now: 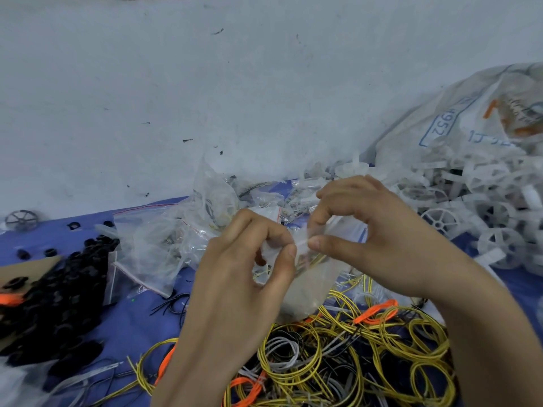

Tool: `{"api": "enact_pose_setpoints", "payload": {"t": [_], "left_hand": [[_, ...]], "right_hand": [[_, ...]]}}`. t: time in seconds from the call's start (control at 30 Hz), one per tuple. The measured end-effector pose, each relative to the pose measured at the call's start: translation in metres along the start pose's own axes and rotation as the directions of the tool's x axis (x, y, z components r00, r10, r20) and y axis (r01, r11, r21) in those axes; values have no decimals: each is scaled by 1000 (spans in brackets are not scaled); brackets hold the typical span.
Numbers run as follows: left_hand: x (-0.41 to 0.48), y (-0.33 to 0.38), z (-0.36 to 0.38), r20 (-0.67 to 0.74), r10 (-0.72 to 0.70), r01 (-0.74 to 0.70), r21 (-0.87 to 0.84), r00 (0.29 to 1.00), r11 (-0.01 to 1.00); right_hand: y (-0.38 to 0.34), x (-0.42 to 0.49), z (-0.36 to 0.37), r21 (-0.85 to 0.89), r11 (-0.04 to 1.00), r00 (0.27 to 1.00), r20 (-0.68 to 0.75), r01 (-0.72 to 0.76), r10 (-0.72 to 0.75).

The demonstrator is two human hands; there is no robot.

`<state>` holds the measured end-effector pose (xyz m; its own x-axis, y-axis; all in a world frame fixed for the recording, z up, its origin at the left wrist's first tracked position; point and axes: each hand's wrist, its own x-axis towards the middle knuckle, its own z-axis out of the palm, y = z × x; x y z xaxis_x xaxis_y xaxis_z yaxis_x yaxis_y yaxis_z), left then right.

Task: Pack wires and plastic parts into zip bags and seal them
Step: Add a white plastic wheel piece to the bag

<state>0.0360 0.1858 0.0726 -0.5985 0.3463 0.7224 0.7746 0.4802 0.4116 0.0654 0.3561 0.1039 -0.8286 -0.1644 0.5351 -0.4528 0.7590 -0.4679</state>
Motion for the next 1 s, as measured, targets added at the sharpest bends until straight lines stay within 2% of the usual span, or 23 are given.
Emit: {"api": "enact_pose_setpoints", "payload": {"t": [0.17,0.3,0.47,0.63,0.83,1.0], "left_hand": [[0,3,2,22,2,-2,8,1000,1000],[0,1,-1,10,-14,14,-1,1000,1000],[-1,1,1,43,-11,11,-8,999,1000],[0,-3,-3,12,-36,36,12,999,999],[0,-4,-7,95,7,-8,7,995,1000],[0,-6,-14,110,-15,15,6,994,1000]], "right_hand": [[-2,0,4,-25,999,999,0,40,-40],[-1,1,1,-37,999,999,17,-32,33],[-1,1,4,-59,998,999,29,27,-25],[0,1,1,-116,992,999,-21,-44,41],[-7,1,10,-175,984,999,4,37,-37],[-8,0,5,-193,981,1000,-1,14,-15]]}}
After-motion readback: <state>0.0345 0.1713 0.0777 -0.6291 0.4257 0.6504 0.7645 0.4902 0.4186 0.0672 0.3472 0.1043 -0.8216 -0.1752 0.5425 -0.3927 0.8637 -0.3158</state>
